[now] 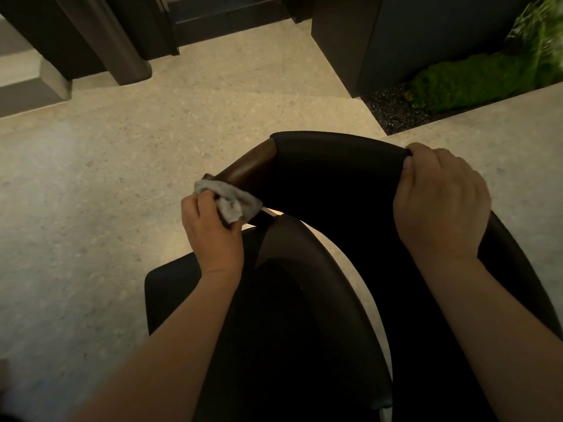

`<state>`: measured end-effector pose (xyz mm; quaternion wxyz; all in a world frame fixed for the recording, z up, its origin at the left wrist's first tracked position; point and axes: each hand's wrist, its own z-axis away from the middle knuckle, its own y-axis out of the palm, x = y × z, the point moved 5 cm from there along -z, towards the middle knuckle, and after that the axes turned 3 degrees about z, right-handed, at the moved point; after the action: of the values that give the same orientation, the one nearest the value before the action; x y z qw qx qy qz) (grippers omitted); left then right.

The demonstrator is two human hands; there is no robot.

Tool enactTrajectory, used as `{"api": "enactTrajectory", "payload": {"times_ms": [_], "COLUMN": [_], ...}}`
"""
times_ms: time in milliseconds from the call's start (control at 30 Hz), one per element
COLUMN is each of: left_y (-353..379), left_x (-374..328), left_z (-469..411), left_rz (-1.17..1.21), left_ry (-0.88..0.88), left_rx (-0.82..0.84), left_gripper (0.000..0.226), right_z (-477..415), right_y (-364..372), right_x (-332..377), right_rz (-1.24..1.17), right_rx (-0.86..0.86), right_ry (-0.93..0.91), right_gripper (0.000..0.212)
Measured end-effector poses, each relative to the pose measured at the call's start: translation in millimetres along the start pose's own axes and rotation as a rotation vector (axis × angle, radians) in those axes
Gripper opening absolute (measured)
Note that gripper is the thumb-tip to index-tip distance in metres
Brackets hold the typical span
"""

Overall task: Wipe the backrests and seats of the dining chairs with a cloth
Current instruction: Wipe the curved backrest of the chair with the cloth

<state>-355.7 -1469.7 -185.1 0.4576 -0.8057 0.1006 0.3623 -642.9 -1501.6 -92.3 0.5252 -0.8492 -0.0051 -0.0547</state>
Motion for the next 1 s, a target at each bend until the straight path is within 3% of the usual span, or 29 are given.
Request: {"api": "enactTrajectory", "payload": {"times_ms": [100,200,300,467,600,800,1000], "left_y": [3.2,11.1,13.3,2.7,-9.7,-46.9,-95.3], "left_x": [27.8,54.2,46.0,5.2,-23.3,-64.6,-104.6], "left_z": [15.4,30.1,40.4,52.8,48.9,36.1,49.4], "left_rz": [0.052,0.048,0.041,0.063,0.070,0.096,0.185], "left_ry": [-0.296,-0.482,-0.315,-0.110,-0.055,-0.016,-0.094], "left_rx": [-0.023,0.180,0.416,0.593,0.642,0.627,0.671], "left_gripper": [0.039,0.034,0.032,0.036,0.039,0.032,0.022], "right_z": [0.2,-0.9,-1.0,-4.0,-8.6,14.6,84.8], "right_y": [0.8,1.0,0.3,-6.3,-10.9,-56.9,-95.4], "right_x": [-1.0,-0.9,0.3,1.2,0.1,7.3,10.0], "right_rz": [0.001,0.011,0.011,-0.022,-0.079,-0.282,-0.666], "right_rx": [0.006,0.012,0.015,0.067,0.223,0.264,0.559], "right_ry": [0.005,0.000,-0.004,0.008,0.021,0.004,0.298], "right_gripper": [0.035,0.035,0.032,0.029,0.033,0.035,0.034]}}
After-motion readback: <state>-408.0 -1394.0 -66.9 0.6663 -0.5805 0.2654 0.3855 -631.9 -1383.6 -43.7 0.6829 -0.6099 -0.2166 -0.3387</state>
